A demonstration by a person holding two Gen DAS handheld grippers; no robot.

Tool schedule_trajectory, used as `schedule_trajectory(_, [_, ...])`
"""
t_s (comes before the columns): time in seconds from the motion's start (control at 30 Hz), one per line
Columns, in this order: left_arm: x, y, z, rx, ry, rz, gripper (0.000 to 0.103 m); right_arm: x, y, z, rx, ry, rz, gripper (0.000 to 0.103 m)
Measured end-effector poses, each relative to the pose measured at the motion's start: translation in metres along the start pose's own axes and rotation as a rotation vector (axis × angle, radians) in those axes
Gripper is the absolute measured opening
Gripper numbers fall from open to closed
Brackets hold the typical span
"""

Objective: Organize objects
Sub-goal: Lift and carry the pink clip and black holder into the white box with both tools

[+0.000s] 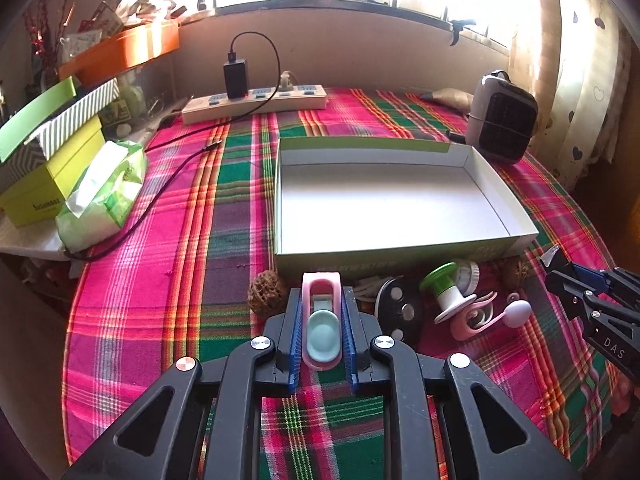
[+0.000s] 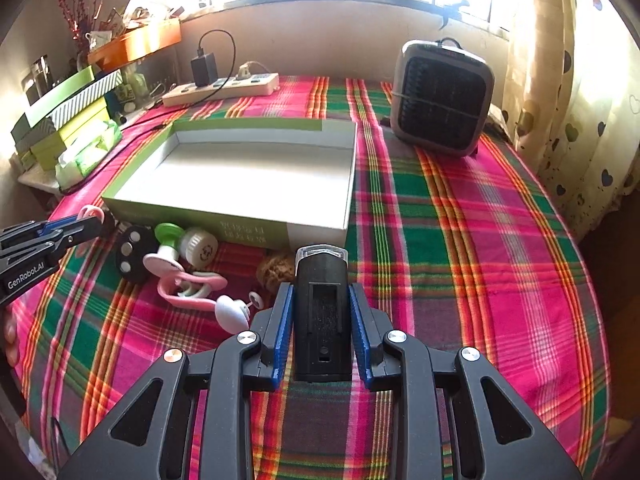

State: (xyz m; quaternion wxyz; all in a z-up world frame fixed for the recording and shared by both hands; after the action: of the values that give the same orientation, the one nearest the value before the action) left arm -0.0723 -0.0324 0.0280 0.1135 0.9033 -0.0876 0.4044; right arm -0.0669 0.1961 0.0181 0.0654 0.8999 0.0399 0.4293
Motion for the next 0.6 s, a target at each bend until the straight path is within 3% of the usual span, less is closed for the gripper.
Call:
schedule_trajectory(0.3, [-0.001,-0.001,-0.020,-0.014,-0.008,0.037,0.016,0.001,0.009,-0.021,0.004,0.002,-0.039,0.029])
schedule_trajectory(0.6, [-0.026,0.001,-0.042,-0.017,0.018,0.049,0.016,-0.017,0.025,-0.050,0.006,0.028,-0.076,0.029])
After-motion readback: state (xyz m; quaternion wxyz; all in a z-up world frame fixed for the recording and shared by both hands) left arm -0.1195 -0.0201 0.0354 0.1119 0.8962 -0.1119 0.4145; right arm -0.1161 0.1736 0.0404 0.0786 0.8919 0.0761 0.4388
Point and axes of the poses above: each gripper's, at about its wrist camera, not at the fingertips, and x roughly against the way its jaws point, y to its left, z to its underside, the point moved 1 cm from there along -x, roughly the way its jaws point, and after that the axes turned 15 degrees about -x, right-handed, at the moved point
